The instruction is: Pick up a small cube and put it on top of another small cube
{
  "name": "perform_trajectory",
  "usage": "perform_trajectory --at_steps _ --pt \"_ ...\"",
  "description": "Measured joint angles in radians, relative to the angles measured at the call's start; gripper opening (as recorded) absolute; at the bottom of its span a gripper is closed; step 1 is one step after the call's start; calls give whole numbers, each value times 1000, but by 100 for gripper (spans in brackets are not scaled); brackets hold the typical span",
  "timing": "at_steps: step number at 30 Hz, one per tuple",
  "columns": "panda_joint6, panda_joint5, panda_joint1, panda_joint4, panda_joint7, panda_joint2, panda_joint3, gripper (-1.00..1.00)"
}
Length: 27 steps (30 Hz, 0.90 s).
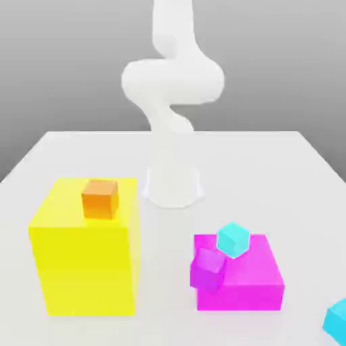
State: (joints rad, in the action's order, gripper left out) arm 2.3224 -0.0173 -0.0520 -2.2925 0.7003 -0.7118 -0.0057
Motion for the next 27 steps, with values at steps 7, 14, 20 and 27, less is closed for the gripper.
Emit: perform_trajectory --at_steps 7,14,20,27 --pt "62 -26 -134 22 -302 251 -12 0" --pt "123 -25 -241 44 -615 497 -6 0" --pt "175 -19 -317 62 -887 707 28 0" --pt "235 -43 -355 83 -1182 953 96 0"
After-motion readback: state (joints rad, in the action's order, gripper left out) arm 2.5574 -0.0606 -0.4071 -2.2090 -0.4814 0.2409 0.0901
